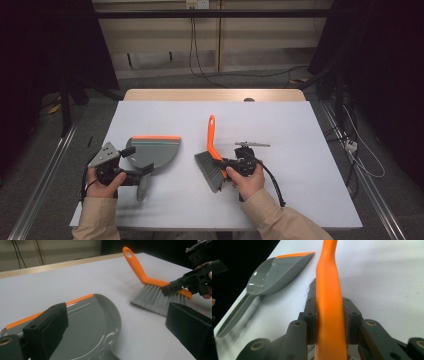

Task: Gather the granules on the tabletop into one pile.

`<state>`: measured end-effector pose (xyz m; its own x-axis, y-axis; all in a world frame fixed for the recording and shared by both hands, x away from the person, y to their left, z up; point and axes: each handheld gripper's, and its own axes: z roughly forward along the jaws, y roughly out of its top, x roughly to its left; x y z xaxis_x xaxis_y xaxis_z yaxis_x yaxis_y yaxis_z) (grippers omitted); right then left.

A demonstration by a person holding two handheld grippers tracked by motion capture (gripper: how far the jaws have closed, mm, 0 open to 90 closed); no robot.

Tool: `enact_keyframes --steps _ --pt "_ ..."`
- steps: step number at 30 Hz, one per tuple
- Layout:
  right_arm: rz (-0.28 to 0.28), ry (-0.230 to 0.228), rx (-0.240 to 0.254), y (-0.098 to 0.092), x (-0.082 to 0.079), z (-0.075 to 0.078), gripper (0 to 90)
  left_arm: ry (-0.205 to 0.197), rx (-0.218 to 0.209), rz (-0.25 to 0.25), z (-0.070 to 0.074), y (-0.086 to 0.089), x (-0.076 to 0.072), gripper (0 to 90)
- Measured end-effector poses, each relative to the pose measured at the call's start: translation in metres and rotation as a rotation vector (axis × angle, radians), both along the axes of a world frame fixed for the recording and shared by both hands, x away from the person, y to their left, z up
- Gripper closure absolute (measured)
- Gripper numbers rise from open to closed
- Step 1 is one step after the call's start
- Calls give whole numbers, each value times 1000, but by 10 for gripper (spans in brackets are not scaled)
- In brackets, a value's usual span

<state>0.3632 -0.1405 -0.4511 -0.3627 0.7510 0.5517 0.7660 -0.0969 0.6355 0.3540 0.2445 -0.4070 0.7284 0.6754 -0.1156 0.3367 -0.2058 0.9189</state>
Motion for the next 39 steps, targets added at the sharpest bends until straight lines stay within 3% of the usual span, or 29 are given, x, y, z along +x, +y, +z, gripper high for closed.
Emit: enact_keyframes --steps 1,7,12,18,22,28,31,36,39 --pt "5 -4 23 -1 0 -1 699 0 0 -2 0 0 0 43" --pt "31 -24 50 5 1 6 703 3 1 -5 0 -1 1 43" --pt "47 -72 80 3 1 17 704 3 4 -8 -1 -1 1 43" --pt "27 -142 28 -13 -3 37 705 3 2 -9 -1 -2 1 43" --pt "7 -188 -64 -27 -10 39 705 8 2 -10 -2 -2 1 43" --pt "-11 -235 -247 -42 -23 32 706 9 0 -15 -2 -3 2 43" --pt "-35 -267 -297 -46 -27 33 706 7 -6 -14 -2 -3 1 43" --pt "-72 -315 -420 -42 -35 28 707 4 -5 -13 -1 -2 1 43" --pt "-84 -340 -439 -34 -38 26 709 3 -3 -14 -1 -2 1 43"
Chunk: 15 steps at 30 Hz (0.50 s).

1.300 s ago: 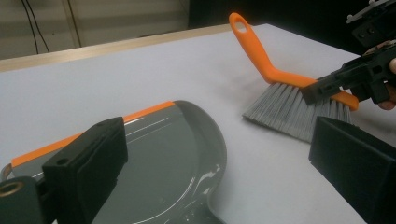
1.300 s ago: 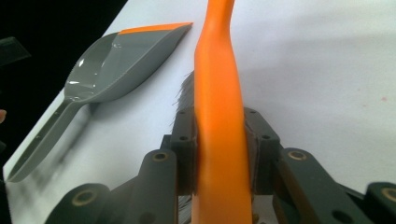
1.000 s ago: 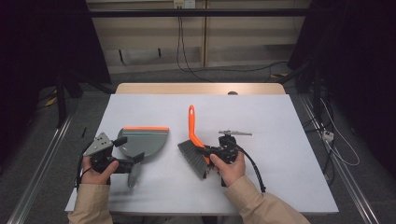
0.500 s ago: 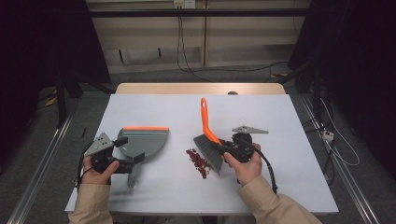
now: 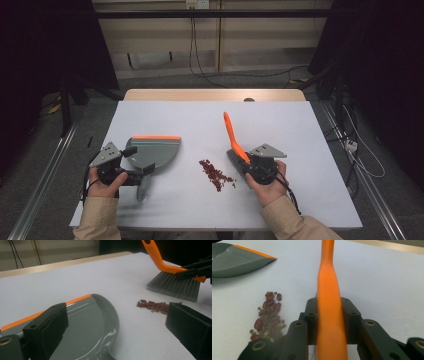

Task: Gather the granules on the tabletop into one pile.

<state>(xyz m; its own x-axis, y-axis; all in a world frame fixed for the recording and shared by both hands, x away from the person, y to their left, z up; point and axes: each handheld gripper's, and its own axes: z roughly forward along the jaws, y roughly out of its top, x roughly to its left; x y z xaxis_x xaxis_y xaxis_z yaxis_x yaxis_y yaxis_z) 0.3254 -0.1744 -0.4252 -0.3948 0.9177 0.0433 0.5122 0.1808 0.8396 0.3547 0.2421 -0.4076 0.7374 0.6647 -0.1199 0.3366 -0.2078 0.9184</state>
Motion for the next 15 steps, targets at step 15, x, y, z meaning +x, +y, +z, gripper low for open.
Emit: enact_keyframes --steps 15 --pt "26 -87 -55 52 -5 -7 712 -2 1 -2 1 -1 0 43"
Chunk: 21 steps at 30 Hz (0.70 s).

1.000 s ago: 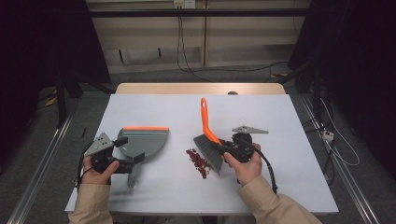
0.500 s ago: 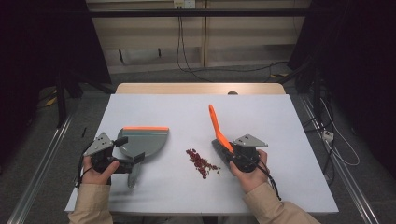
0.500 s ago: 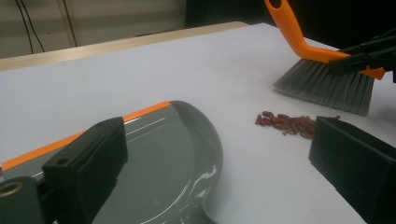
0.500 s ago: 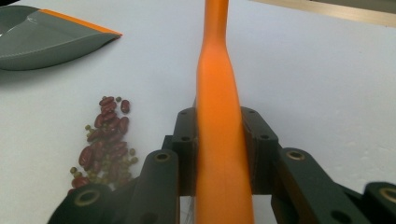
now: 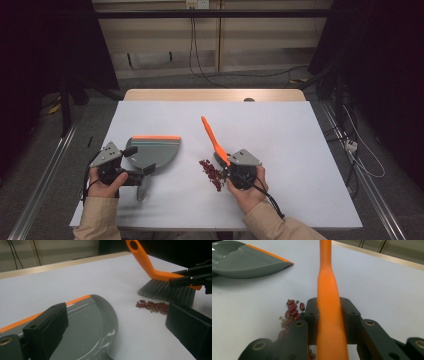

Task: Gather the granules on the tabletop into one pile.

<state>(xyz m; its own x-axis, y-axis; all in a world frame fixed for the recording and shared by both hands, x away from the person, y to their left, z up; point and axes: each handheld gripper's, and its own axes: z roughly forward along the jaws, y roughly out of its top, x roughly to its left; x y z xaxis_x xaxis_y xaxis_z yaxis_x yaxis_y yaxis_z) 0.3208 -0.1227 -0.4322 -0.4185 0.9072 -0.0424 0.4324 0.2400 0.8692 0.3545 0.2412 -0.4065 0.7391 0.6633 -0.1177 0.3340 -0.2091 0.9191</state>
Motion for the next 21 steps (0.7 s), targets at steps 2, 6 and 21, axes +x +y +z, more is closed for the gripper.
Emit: enact_keyframes --steps 2,6,21 --pt "-5 -2 4 1 0 0 712 -1 2 0 0 0 0 43" --pt "-5 -6 17 3 2 -1 712 2 3 -4 0 0 0 43" --pt "18 3 52 15 7 -1 712 2 2 -2 0 0 0 43"
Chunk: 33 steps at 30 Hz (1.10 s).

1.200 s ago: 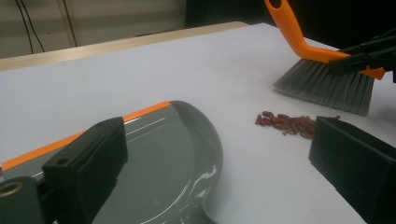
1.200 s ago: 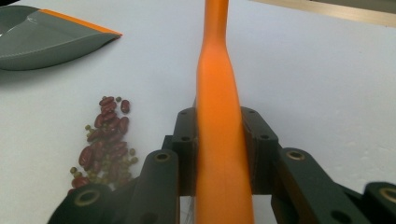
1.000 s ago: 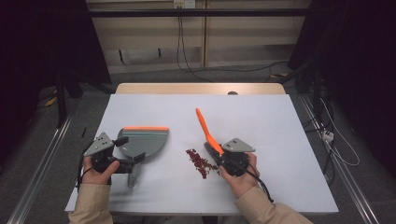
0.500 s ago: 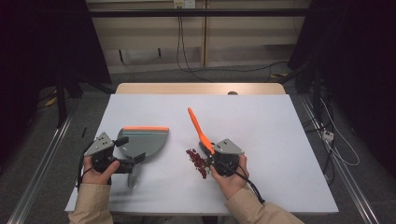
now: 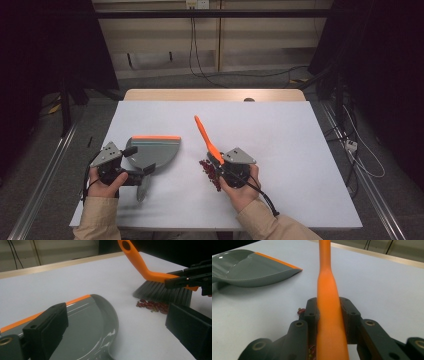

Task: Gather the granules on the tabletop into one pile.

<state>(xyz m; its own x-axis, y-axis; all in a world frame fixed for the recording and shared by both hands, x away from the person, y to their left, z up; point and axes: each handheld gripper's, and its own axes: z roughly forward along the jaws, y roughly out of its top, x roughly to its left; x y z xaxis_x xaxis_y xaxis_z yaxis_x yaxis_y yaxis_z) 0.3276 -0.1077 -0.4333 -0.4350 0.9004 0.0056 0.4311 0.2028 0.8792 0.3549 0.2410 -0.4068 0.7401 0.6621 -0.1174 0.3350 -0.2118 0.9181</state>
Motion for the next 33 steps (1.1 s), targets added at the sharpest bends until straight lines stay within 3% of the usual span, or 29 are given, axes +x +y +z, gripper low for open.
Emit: enact_keyframes --steps 2,5,7,11,17,19,23,26,28,31,33 --pt "6 8 19 1 1 0 712 0 0 -2 0 0 0 43" --pt "16 2 7 3 2 0 711 -2 0 0 0 0 0 43" --pt "20 12 31 2 4 0 711 -2 3 0 0 1 0 43" --pt "20 -3 50 -4 8 4 711 0 2 -2 0 0 0 43" --pt "104 -56 141 -28 17 22 711 0 1 1 0 1 0 43" --pt "183 -59 187 -37 19 28 711 0 3 0 0 1 0 43" --pt "362 -57 203 -49 17 33 710 2 3 2 0 1 0 43" --pt "484 -17 226 -55 16 30 711 1 1 3 0 1 1 43" --pt "544 11 218 -56 14 28 711 1 2 3 0 1 0 43" --pt "625 59 249 -56 11 24 711 1 2 5 0 1 1 43" --pt "667 66 234 -53 8 22 711 4 4 5 0 2 1 43"
